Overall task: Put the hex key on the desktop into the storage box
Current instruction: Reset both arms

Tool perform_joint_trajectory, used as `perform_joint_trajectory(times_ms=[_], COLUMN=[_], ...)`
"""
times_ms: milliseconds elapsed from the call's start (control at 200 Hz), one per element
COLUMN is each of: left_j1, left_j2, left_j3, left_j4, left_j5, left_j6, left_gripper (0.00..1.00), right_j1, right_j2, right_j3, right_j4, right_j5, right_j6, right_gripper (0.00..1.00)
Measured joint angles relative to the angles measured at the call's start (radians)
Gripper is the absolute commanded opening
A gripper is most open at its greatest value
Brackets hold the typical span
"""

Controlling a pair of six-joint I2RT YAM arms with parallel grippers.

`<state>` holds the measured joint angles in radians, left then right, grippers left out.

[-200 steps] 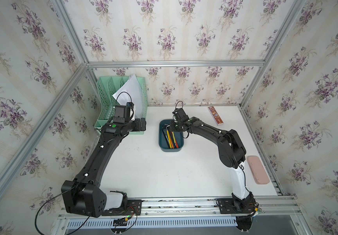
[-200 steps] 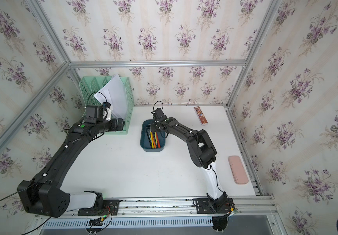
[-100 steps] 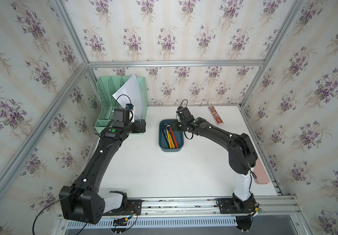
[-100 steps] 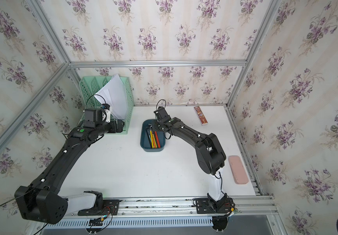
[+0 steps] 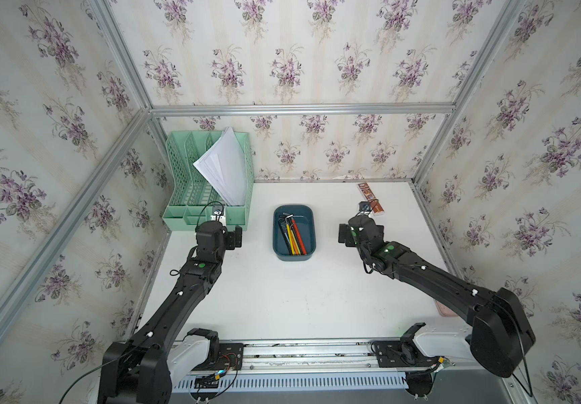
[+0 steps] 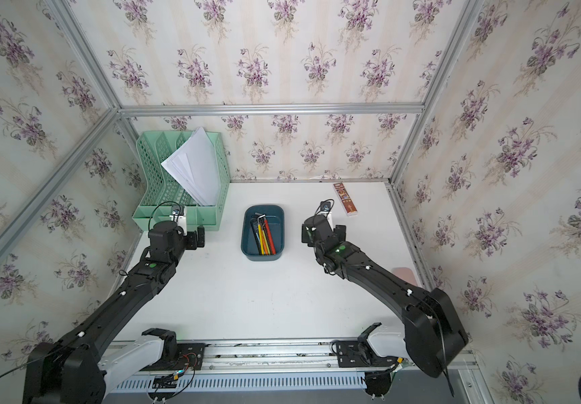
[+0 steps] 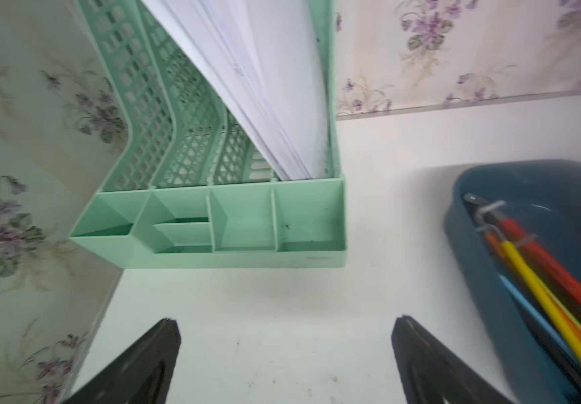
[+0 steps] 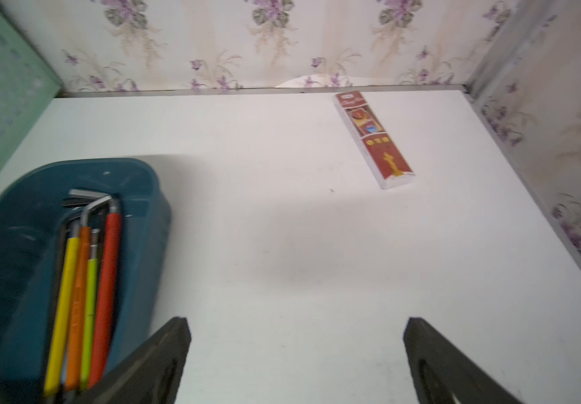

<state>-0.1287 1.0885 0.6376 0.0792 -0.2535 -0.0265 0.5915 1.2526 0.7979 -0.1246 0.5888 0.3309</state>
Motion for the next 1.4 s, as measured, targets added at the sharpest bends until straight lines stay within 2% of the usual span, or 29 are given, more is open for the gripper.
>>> perform_joint_trajectory(times_ms=[125,225,300,390,499,594,754,919,1129,1219,1284,1398], left_j1=[0.017,0.017,0.017,0.011,0.008,0.015,0.034,0.04,0.043,0.044,0.045,0.049], left_j2=[0.072,0.139,0.19,0.221,0.253,0.313,0.415,0.414,0.414,0.414,0.414,0.414], left_j3=[-0.013,-0.106,-0.169,-0.17,-0.185,-0.241,-0.243,-0.228,-0.226,-0.224,-0.224,-0.224], left_j4=[0.013,0.101,0.15,0.216,0.362,0.512,0.64,0.664,0.668,0.668,0.668,0.666], left_j5=[-0.137,-0.208,-0.238,-0.248,-0.23,-0.181,-0.076,-0.045,-0.027,-0.027,-0.022,-0.017], left_j6=[-0.061,-0.116,-0.135,-0.135,-0.081,-0.027,0.025,0.035,0.039,0.039,0.039,0.039], left_gripper=[0.99,0.99,0.99,0.99,0.99,0.99,0.99,0.99,0.99,0.99,0.99,0.99], right_j1=[-0.083,-0.146,-0.183,-0.22,-0.262,-0.31,-0.349,-0.382,-0.394,-0.402,-0.412,-0.488], right_j2=[-0.104,-0.145,-0.186,-0.243,-0.259,-0.201,-0.059,0.062,0.179,0.246,0.261,0.252], right_j3=[-0.133,-0.21,-0.26,-0.344,-0.462,-0.499,-0.464,-0.512,-0.467,-0.489,-0.486,-0.532], right_j4=[0.074,0.13,0.17,0.278,0.444,0.546,0.677,0.884,1.032,1.132,1.133,1.232], right_j5=[0.069,0.107,0.11,0.113,0.114,0.109,0.091,0.064,0.011,-0.043,-0.085,-0.195], right_j6=[-0.052,-0.109,-0.138,-0.171,-0.233,-0.261,-0.277,-0.312,-0.351,-0.356,-0.357,-0.33], right_gripper=[1.0,1.0,1.0,1.0,1.0,1.0,1.0,1.0,1.0,1.0,1.0,1.0])
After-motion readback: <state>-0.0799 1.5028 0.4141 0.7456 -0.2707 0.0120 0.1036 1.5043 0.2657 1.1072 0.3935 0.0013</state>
